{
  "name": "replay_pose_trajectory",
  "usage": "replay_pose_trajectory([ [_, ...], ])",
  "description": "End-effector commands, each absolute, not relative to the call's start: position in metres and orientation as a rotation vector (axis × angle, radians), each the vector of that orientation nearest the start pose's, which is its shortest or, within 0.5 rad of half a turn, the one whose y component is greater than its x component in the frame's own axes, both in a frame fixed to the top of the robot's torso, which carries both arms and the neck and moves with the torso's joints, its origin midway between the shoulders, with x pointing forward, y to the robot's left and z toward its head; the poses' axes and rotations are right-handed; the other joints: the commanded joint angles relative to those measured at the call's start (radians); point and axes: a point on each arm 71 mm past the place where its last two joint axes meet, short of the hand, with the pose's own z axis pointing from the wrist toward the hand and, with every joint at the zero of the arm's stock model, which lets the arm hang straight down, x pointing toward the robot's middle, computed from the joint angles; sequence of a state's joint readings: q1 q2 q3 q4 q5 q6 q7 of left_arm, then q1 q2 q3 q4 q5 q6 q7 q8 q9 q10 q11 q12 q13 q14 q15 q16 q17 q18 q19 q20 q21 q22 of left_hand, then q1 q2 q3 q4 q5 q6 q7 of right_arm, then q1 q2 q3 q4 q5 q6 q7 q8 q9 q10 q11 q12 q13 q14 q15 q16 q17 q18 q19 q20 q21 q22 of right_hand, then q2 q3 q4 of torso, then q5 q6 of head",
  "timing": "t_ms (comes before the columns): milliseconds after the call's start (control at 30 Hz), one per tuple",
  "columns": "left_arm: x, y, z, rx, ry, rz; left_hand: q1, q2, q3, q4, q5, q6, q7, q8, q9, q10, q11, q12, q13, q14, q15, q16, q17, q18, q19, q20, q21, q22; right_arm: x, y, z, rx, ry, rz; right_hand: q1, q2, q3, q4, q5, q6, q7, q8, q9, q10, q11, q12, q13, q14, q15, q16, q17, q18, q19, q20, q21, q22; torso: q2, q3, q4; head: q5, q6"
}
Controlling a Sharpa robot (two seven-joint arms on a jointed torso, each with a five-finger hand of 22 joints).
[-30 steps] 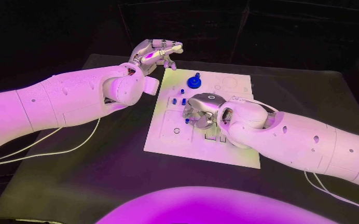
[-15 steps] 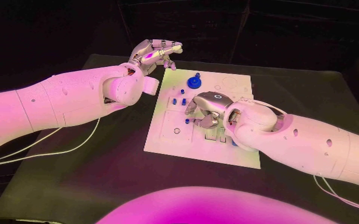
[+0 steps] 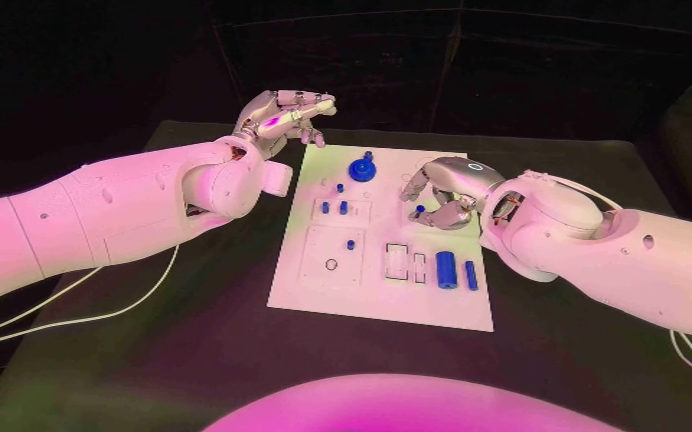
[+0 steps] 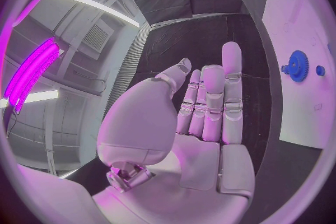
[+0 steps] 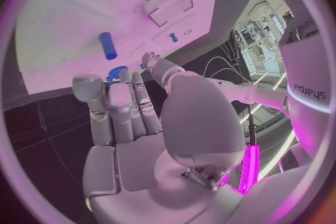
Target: Assemble the parts on the task board
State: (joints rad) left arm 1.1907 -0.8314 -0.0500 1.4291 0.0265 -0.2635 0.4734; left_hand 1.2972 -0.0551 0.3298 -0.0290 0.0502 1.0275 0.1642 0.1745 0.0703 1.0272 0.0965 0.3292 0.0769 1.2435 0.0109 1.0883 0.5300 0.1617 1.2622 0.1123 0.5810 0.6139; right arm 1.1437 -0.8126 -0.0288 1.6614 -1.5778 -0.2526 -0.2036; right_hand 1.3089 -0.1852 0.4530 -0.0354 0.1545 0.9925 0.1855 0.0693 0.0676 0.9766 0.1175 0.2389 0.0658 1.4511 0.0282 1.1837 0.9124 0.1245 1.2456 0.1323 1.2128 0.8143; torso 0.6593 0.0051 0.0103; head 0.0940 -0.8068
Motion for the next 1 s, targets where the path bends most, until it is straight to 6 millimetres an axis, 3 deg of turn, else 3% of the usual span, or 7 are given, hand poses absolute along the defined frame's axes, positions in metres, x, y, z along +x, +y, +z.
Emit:
replay_pose_trajectory([
  [33,0.504,0.232,-0.187,-1.116,1.334,-1.568,0.007,0.0,-0.004,-0.002,0.003,-0.006,0.0,0.006,-0.001,-0.007,0.003,0.006,-0.001,-0.007,0.003,-0.006,-0.001,0.021,-0.006,-0.001,-0.007,-0.001,0.449,-0.156,-0.197,-0.257,1.767,0.614,0.0,0.004,-0.035,0.007,0.003,-0.006,-0.012,-0.003,-0.001,-0.015,-0.006,0.01,0.0,0.003,-0.008,-0.002,-0.004,0.015,0.007,-0.007,-0.007,-0.004,0.001,0.0007,0.001,-0.012,0.009],
  [400,0.505,0.23,-0.187,-1.115,1.338,-1.571,0.008,0.0,-0.004,-0.003,0.003,-0.006,0.0,0.006,-0.001,-0.007,0.003,0.007,-0.001,-0.008,0.003,-0.006,-0.002,0.021,-0.006,-0.001,-0.007,-0.002,0.453,-0.159,-0.203,-0.303,1.845,0.541,0.03,0.022,-0.164,0.033,-0.011,-0.036,-0.033,-0.004,-0.001,-0.063,-0.013,0.031,0.0,0.008,-0.014,-0.012,-0.025,0.016,0.011,-0.012,-0.027,-0.028,0.003,0.0002,0.004,-0.023,0.014],
  [767,0.505,0.228,-0.188,-1.115,1.34,-1.575,0.008,0.0,-0.004,-0.003,0.003,-0.006,0.0,0.006,-0.001,-0.007,0.003,0.007,-0.001,-0.008,0.003,-0.006,-0.002,0.021,-0.006,-0.001,-0.007,-0.002,0.46,-0.146,-0.209,-0.336,1.87,0.546,0.063,0.061,-0.181,0.036,-0.009,-0.027,-0.034,-0.001,0.0,-0.039,-0.018,0.058,0.001,0.005,-0.017,-0.026,-0.049,0.013,0.025,-0.014,-0.023,-0.019,0.002,-0.0008,0.0061,-0.022,0.011],
  [1000,0.505,0.228,-0.188,-1.115,1.34,-1.574,0.008,0.0,-0.004,-0.003,0.003,-0.006,0.0,0.006,-0.001,-0.007,0.003,0.007,-0.001,-0.008,0.003,-0.006,-0.002,0.021,-0.006,-0.001,-0.007,-0.002,0.463,-0.144,-0.212,-0.355,1.896,0.533,0.072,0.081,-0.17,0.04,-0.008,0.0,-0.038,0.006,0.002,0.001,-0.024,0.067,-0.003,0.011,-0.022,-0.02,-0.044,0.011,0.034,-0.018,-0.018,-0.011,0.002,0.0003,0.0033,-0.014,0.006],
])
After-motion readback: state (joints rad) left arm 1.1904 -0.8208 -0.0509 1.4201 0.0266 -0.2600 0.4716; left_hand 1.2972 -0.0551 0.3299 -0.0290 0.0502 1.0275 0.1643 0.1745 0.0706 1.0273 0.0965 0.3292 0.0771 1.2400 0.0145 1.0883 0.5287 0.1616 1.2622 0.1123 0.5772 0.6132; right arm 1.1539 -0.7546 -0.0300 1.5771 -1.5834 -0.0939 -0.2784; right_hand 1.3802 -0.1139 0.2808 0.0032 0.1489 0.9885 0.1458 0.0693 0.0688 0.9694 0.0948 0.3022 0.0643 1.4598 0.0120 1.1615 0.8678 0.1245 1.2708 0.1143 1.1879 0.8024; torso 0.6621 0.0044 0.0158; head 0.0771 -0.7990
